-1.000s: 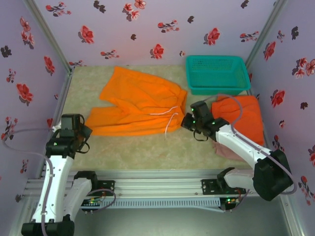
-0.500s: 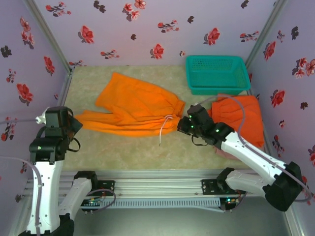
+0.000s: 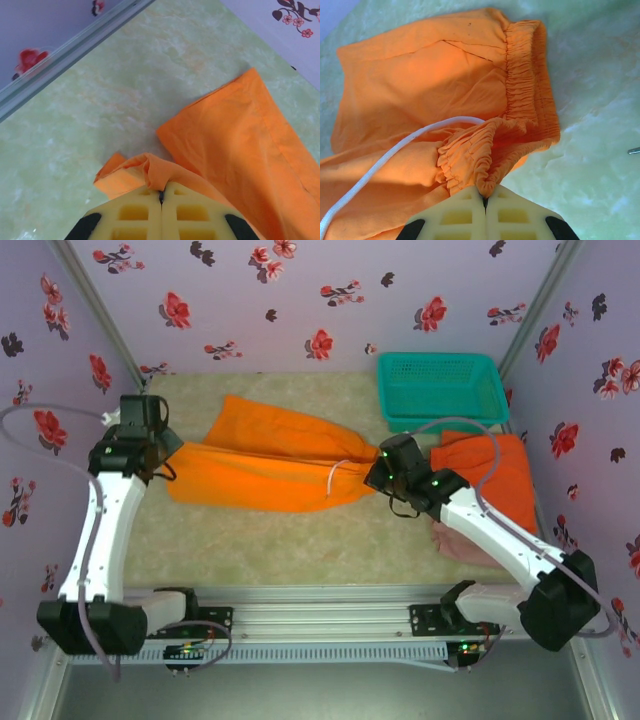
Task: Fold and stack the shorts
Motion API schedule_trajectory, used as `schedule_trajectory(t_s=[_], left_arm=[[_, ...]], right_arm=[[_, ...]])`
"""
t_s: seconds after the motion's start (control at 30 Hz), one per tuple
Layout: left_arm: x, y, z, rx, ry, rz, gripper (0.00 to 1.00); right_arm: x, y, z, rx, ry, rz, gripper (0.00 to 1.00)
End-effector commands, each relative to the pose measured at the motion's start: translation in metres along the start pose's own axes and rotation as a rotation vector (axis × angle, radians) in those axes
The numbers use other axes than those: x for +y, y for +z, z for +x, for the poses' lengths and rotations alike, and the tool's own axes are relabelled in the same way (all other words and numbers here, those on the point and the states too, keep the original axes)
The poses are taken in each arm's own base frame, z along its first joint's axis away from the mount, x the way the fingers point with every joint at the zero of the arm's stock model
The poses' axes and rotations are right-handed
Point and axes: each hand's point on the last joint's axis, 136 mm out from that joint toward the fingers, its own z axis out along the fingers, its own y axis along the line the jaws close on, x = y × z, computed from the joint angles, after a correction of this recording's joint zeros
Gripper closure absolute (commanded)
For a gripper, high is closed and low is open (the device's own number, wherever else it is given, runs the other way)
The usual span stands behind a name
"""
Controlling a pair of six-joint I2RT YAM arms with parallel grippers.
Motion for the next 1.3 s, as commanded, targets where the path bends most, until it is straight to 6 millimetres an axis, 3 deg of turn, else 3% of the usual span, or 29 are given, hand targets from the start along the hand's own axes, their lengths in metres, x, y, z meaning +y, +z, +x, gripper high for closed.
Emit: schedule_trajectory(t_s=[0.0,0.4,0.8,1.27], left_arm=[[-0.029,0.002,-0.040,-0.116,0.008,0.045,1.00],[-0.081,0.054,-0.066,-0.100,0.045,0.031,1.00],[-0.118,0.110,-0.065,-0.048,0.102,0.003,1.00],[-0.156,0.180,-0.057,0.000,0.131,-0.017,1.00]], right_arm=[[0.012,-0.001,-0.027,-0.058,0.009,-0.032,1.00],[0.010,0.034,-0.054,-0.034,0.036,0.004,1.00],[0.006,0.079,-0.070,0.015,0.068,0.034,1.00],[-0.011,0.115,-0.088,0.012,0.156,0.074,1.00]])
